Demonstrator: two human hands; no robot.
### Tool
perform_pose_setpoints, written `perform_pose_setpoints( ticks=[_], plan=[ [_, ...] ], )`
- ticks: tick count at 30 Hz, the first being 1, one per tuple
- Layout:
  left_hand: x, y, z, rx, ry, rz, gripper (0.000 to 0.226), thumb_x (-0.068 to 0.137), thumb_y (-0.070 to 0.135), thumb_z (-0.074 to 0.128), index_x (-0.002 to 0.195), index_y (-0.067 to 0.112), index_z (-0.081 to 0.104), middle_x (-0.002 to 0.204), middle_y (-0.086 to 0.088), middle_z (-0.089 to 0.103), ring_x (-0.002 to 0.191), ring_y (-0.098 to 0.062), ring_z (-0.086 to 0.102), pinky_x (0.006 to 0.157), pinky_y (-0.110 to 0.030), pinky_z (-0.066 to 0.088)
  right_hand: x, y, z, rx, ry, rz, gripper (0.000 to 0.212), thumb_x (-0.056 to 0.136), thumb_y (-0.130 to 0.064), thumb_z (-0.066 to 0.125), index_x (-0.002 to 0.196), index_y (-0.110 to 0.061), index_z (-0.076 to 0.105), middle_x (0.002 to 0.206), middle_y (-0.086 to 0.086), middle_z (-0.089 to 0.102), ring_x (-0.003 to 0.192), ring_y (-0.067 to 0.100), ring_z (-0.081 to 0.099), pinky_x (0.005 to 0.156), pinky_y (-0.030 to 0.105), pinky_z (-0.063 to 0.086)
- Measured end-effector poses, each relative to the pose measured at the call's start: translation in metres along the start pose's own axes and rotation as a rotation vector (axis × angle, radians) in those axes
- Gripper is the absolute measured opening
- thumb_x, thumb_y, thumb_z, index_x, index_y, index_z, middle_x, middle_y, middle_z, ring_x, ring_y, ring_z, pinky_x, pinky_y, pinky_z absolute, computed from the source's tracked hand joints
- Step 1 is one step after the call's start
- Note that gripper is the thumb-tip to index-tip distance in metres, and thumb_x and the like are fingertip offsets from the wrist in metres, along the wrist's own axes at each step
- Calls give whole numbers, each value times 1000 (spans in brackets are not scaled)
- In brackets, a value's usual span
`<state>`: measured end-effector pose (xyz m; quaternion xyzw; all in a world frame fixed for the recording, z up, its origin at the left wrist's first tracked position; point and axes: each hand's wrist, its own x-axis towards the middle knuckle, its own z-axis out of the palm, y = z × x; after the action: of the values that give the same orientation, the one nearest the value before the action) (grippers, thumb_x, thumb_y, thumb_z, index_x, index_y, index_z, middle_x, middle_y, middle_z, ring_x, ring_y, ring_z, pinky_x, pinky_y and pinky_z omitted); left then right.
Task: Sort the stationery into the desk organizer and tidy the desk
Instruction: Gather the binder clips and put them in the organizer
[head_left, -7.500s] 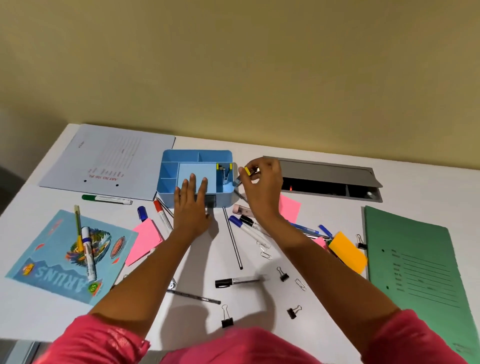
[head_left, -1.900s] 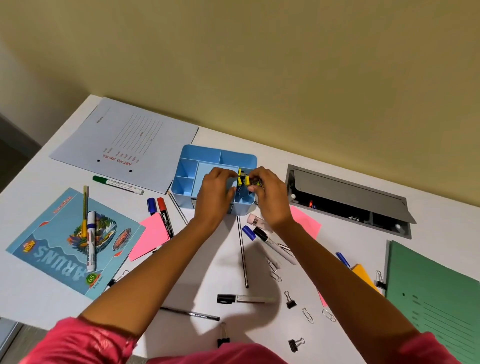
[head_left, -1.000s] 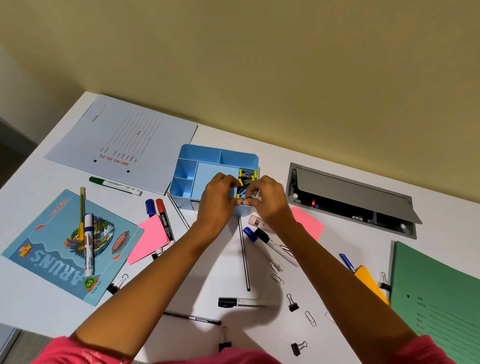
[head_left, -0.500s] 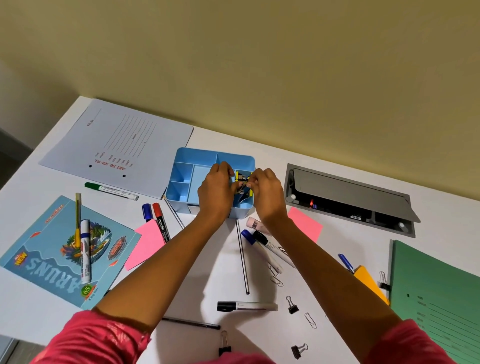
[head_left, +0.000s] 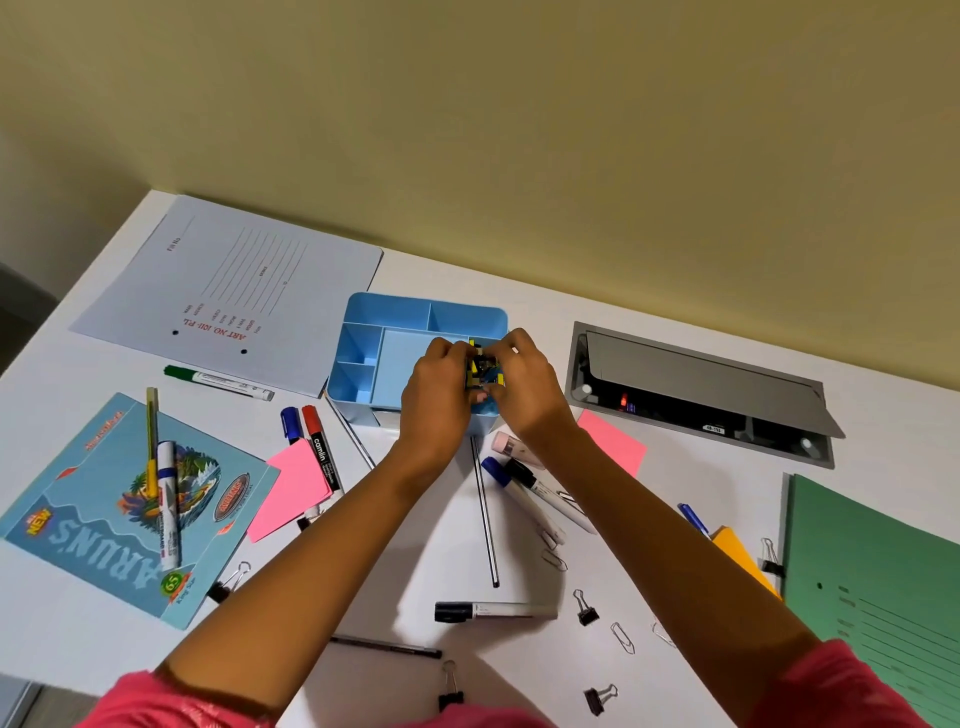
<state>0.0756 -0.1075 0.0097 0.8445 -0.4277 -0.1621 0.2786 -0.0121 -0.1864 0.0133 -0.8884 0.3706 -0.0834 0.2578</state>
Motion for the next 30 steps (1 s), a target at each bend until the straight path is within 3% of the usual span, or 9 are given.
perform_pose_setpoints(
  ticks=[7,11,22,27,30],
  plan=[
    [6,5,-2,57,-2,15,38,85,13,67,120,14,55,119,-9,54,99,-27,61,84,-30,51,1,-8,3,-301,-61,5,38,85,-1,62,121,-3,50,125,16,44,93,28,60,77,31,48],
    [6,6,-2,89,22,32,30,87,13,64,116,10,57,115,-10,56,93,-26,62,81,-29,50,4,-17,0,-370,-65,30,40,88,-1,58,125,-4,44,130,15,39,104,26,55,86,31,46],
    [4,6,-2,111,12,22,24,89,9,61,112,5,60,116,-13,56,88,-26,63,76,-26,50,10,-31,-11,-450,-94,26,36,91,-2,55,125,-6,45,141,15,28,111,27,49,85,31,45],
    [3,5,0,98,5,28,16,87,4,60,103,3,62,106,-15,57,79,-28,61,71,-31,54,13,-32,-12,-491,-113,5,38,89,-4,57,126,-4,45,139,16,32,111,26,49,87,30,44],
    [2,4,2,72,4,29,20,86,4,62,107,3,60,112,-15,55,82,-30,62,75,-32,55,20,-30,-18,-453,-140,-16,35,88,-7,60,122,-3,49,134,17,35,112,27,48,86,30,43]
  ],
)
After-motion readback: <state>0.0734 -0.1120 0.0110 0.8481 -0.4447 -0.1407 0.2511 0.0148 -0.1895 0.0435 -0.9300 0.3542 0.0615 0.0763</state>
